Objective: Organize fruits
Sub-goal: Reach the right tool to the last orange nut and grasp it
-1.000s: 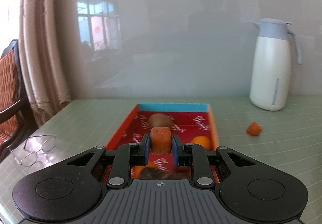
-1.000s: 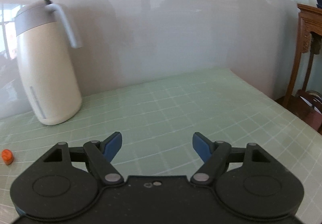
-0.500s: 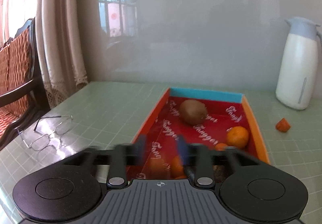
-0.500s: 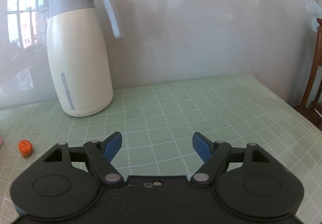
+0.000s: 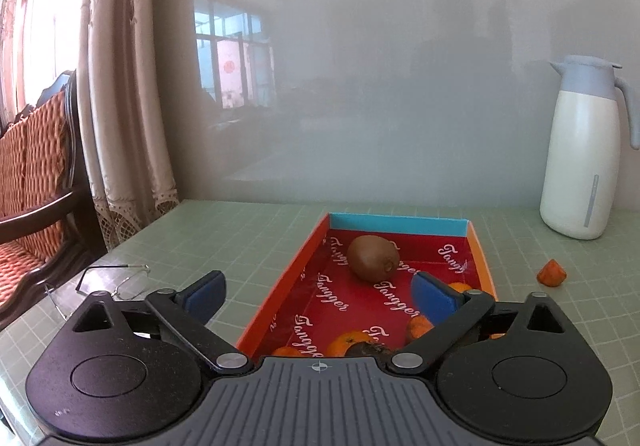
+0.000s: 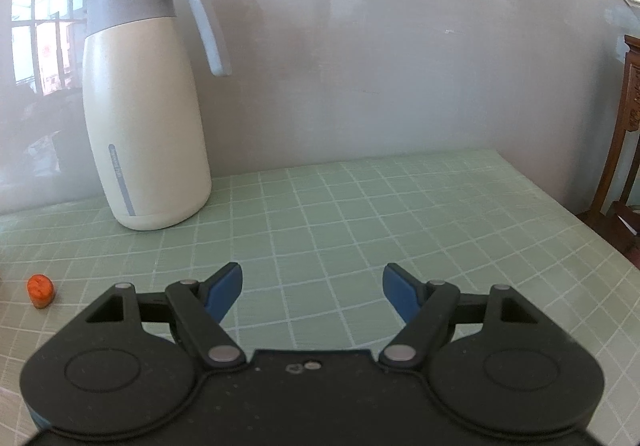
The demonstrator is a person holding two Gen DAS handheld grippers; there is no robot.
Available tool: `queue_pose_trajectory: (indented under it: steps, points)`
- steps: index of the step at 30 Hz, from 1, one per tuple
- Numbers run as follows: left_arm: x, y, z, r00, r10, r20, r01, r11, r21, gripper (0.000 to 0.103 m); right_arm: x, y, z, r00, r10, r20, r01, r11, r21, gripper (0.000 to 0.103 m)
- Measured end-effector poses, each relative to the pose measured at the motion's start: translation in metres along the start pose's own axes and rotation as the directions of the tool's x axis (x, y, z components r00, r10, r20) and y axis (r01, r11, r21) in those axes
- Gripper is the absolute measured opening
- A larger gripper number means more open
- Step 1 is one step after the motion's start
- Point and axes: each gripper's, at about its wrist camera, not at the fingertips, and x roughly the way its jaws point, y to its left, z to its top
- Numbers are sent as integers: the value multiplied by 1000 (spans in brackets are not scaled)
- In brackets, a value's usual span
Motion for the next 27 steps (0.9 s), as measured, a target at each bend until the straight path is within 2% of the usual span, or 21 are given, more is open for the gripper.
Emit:
queue_pose_trajectory:
  steps: [9, 15, 18, 27]
  points:
    - [-11, 4, 3, 995, 67, 77, -68, 998, 6, 103, 0, 6, -1, 1000, 18, -3, -18, 1000, -12, 77]
    - [-7, 18, 3, 994, 95, 53, -94, 995, -23, 103, 0, 19, -2, 999, 38, -11, -38, 999, -31, 77]
    - [-2, 22, 1, 993, 119, 25, -119, 993, -2, 103, 1, 27, -3, 999, 48, -14, -48, 998, -40, 77]
    - [-3, 35, -5, 988, 155, 16, -156, 987, 25, 103, 0, 52, -5, 995, 94, -19, -95, 994, -57, 77]
